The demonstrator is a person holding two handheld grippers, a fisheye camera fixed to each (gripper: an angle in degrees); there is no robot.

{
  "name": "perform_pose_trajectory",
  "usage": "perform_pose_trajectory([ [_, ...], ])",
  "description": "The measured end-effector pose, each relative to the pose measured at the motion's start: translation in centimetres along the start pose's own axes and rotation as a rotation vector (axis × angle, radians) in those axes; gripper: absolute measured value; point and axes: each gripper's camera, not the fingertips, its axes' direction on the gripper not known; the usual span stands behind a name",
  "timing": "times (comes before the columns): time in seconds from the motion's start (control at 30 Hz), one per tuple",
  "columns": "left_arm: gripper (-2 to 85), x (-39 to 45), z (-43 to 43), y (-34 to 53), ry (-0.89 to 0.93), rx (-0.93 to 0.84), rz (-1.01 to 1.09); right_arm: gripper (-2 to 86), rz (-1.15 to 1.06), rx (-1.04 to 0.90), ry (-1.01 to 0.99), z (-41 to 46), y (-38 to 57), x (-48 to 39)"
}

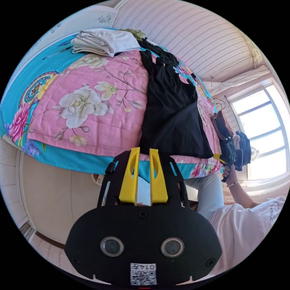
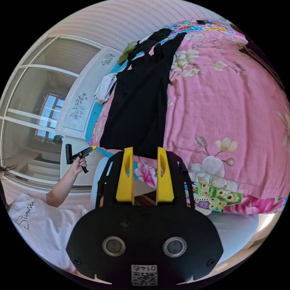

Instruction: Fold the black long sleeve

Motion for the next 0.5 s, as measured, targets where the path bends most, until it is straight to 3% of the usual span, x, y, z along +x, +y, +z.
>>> perform_pose_trajectory([
  [0.17, 7.3, -0.2, 1.7, -1.2, 0.025, -0.019, 0.012, 4.8, 0.035, -0.112, 0.13, 2.8, -0.8, 0.1],
  [0.5, 7.5, -0.8, 3.2, -1.3, -0.022, -0.069, 0.08, 0.3, 0.124, -0.061, 0.05, -0.8, 2.1, 4.5],
])
